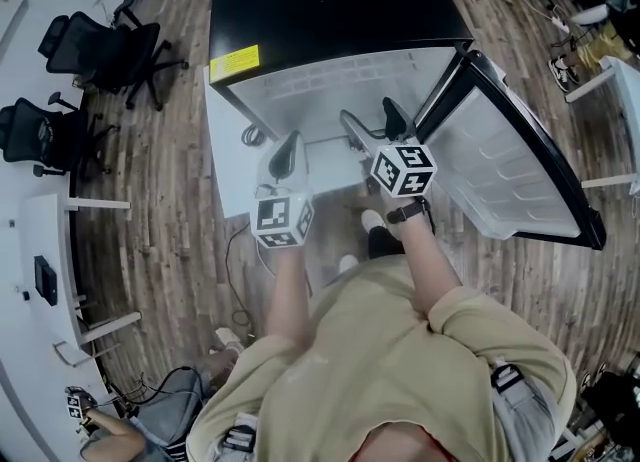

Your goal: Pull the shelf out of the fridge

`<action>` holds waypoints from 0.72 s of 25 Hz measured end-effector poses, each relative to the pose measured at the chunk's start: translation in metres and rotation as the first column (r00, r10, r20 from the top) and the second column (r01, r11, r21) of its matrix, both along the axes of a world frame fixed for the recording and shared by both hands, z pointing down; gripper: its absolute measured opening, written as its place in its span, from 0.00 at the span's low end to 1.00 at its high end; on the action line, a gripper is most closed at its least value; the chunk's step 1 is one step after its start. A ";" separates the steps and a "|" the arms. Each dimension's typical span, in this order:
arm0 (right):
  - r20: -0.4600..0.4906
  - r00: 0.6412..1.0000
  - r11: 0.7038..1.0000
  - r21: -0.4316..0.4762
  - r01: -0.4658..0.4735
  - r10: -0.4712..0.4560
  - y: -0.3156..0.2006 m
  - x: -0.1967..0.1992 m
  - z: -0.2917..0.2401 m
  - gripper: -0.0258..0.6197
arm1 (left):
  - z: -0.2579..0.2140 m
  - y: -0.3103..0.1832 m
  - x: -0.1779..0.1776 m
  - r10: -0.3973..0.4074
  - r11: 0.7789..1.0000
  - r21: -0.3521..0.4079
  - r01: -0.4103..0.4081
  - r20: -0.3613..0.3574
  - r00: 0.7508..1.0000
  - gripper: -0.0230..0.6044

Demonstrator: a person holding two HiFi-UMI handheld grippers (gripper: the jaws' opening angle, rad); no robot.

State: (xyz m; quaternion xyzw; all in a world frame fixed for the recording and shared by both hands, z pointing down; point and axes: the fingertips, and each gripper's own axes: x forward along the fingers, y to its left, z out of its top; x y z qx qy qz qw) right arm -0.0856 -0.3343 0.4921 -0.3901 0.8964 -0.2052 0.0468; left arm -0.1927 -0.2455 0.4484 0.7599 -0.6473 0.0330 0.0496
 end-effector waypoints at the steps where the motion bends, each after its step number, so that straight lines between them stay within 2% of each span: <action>1: 0.043 0.999 1.000 -0.018 0.006 -0.005 -0.002 -0.003 0.000 0.75 | 0.000 0.000 -0.003 -0.010 1.000 -0.001 0.010 -0.001 1.000 0.04; 5: 0.236 0.972 0.995 -0.097 0.010 0.013 -0.013 -0.009 -0.006 0.87 | 0.000 -0.002 -0.015 -0.043 0.999 -0.004 0.043 -0.040 0.998 0.04; 10: 0.450 0.890 0.982 -0.187 0.009 0.078 -0.032 -0.007 -0.014 0.95 | -0.005 -0.006 -0.021 -0.063 0.998 0.005 0.063 -0.052 0.997 0.04; 12: 0.541 0.833 0.974 -0.226 0.008 0.119 -0.041 -0.003 -0.017 0.95 | -0.005 -0.008 -0.021 -0.066 0.998 0.004 0.066 -0.062 0.996 0.04; 15: 0.668 0.716 0.948 -0.317 0.026 0.203 -0.056 0.003 -0.013 0.96 | -0.007 -0.009 -0.023 -0.069 0.998 0.006 0.069 -0.078 0.995 0.04; 18: 0.740 0.608 0.916 -0.398 0.049 0.289 -0.070 0.007 -0.006 0.96 | -0.010 -0.009 -0.025 -0.076 0.997 0.007 0.077 -0.076 0.994 0.04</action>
